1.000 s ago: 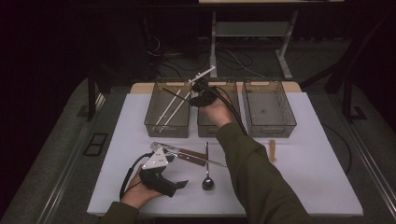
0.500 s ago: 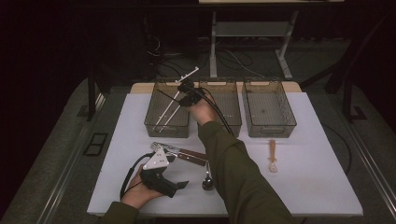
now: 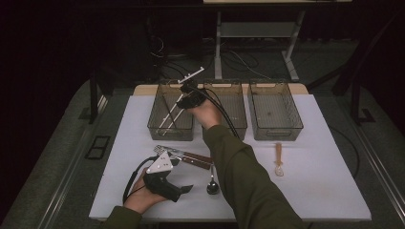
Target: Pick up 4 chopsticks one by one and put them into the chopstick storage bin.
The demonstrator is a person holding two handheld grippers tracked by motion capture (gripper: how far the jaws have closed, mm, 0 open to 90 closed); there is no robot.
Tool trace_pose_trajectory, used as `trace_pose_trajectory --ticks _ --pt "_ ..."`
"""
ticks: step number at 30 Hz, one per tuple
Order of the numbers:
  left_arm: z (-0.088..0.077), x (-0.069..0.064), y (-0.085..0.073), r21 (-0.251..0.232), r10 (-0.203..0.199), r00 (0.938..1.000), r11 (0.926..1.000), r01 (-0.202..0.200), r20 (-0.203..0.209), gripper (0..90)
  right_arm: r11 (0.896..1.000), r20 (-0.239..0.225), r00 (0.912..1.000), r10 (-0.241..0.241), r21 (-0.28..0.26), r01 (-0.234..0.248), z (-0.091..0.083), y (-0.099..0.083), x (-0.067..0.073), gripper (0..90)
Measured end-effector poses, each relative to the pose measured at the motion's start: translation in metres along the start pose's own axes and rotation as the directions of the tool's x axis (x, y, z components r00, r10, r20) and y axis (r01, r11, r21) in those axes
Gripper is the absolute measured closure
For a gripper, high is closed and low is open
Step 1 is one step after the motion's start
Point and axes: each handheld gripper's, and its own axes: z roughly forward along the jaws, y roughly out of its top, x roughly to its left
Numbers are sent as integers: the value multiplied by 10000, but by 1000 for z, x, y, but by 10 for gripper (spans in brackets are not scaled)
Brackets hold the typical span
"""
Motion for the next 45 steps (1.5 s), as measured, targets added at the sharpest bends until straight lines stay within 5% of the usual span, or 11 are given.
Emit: trace_pose_trajectory --ticks 7,13,30,45 --pt "0 1 -1 -7 -56 10000 10000 56 -8 0 9991 -767 9965 -321 -294 300 -18 -17 -3 454" --pt "-2 1 -1 -91 -125 9999 9999 126 50 0 9965 -1487 9862 -733 -504 665 -38 -36 -8 428" --pt "-4 1 -2 -220 -249 9997 9994 250 70 0 9883 -1892 9727 -1341 -977 1173 -94 -98 -14 356" --pt "-6 2 -2 -336 -407 9992 9986 409 55 0 9863 -2339 9585 -1629 -624 1524 -118 -163 -16 451"
